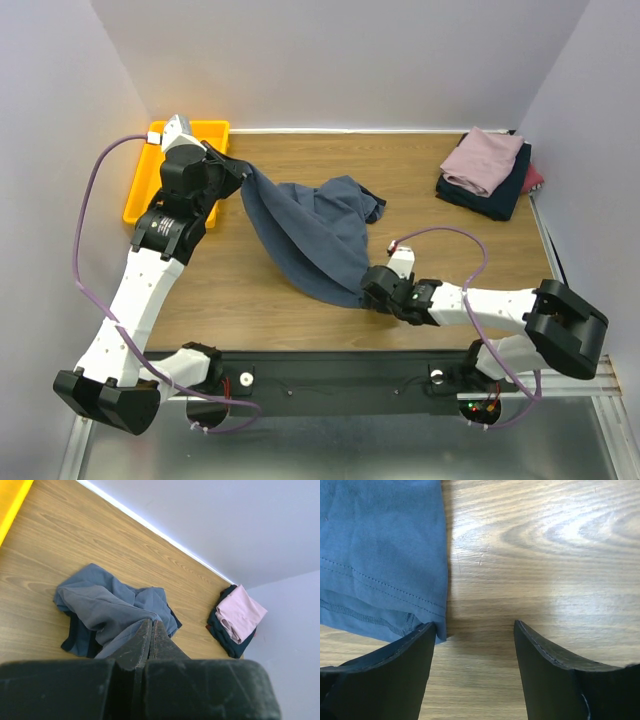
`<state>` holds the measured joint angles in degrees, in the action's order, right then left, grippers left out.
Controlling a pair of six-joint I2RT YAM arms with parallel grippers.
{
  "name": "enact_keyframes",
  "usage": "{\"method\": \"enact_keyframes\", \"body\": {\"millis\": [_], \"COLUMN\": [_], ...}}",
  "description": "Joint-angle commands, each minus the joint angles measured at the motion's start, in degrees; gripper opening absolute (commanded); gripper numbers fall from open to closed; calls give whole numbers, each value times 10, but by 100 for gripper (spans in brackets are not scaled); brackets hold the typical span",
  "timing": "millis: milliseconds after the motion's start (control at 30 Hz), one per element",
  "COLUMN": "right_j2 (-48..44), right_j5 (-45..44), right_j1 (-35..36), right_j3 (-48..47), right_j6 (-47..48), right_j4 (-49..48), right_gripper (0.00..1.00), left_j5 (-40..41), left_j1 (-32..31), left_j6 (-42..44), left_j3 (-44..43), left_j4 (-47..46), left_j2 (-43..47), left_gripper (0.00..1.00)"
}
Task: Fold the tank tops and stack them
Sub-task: Flatten the tank top out
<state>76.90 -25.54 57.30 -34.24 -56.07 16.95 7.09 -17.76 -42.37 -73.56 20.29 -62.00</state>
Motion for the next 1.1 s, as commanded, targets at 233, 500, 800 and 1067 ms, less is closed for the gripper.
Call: {"method": "enact_keyframes", "body": {"millis": [233,500,800,1067], "right_j2": [-29,46,117,154], "right_j5": [8,0,-19,2], "right_j1": [38,61,61,60], "right_j3": [1,-14,-50,-47], "right_j6": [-76,-98,-91,-80], "right_j4": [16,5,1,4], "right_gripper": [61,61,57,40], "left_j5": [-10,-12,-15,-11], "left_j1": [3,3,3,3], "left_j6": [7,7,7,14], "left_j3": [9,8,4,-3], "left_j4": [-44,-46,-46,-42], "left_j2": [10,7,4,4], "left_gripper": [0,0,0,0]}}
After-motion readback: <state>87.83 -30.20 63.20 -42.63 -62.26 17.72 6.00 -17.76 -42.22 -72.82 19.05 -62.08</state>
